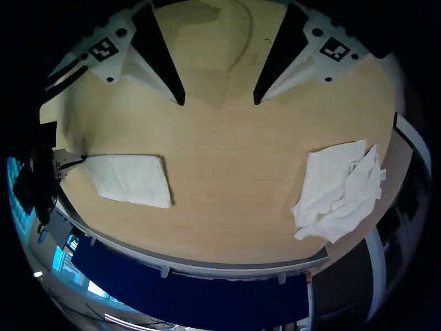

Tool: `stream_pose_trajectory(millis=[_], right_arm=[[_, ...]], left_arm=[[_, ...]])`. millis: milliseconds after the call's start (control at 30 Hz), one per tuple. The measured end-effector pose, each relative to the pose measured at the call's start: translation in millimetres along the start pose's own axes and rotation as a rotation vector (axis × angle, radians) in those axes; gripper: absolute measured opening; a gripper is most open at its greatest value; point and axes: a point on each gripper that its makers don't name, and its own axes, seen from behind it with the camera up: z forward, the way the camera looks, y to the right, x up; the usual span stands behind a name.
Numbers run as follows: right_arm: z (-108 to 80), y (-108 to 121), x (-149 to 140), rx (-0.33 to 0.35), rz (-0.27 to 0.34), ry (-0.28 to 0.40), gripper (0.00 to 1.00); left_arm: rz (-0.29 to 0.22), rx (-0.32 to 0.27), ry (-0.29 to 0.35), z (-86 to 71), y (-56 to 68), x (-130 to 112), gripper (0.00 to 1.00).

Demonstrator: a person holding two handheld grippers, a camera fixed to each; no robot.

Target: Fold towel

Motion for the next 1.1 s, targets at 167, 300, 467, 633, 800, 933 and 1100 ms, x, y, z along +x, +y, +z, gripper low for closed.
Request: stream_pose_trajectory(millis=[167,300,467,633,800,933,1100], right_arm=[[-4.2,-1.2,6.1,-0.017,-0.019,0.008,0.04],[-10.9,-3.1,21.3,-0.02,-0.026,0.037,0.03],[-21.2,-5.5,47.0,-0.024,-0.055,0.076,0.03],[-33.1,-10.1,76.9,-0.027,-0.11,0.115,0.04],[-40.7,-17.2,109.6,-0.024,-0.161,0.152,0.03],[-45.1,-23.2,133.4,-0.02,-0.2,0.177,0.04],[-47.7,-30.1,154.2,-0.016,-0.245,0.195,0.03]], left_arm=[[0.0,-0.002,0.0,-1.4,0.4,-0.2,0.92],[-0.003,-0.003,0.005,-1.6,0.1,0.8,0.92],[-0.014,-0.007,0.011,-3.9,-1.2,1.7,0.92],[-0.02,-0.003,0.022,-6.6,-4.0,3.8,0.92],[-0.026,-0.001,0.034,-9.2,-6.0,5.3,0.92],[-0.035,-0.001,0.044,-11.5,-7.0,6.7,0.92],[-0.038,-0.001,0.054,-14.8,-7.7,7.9,0.92]])
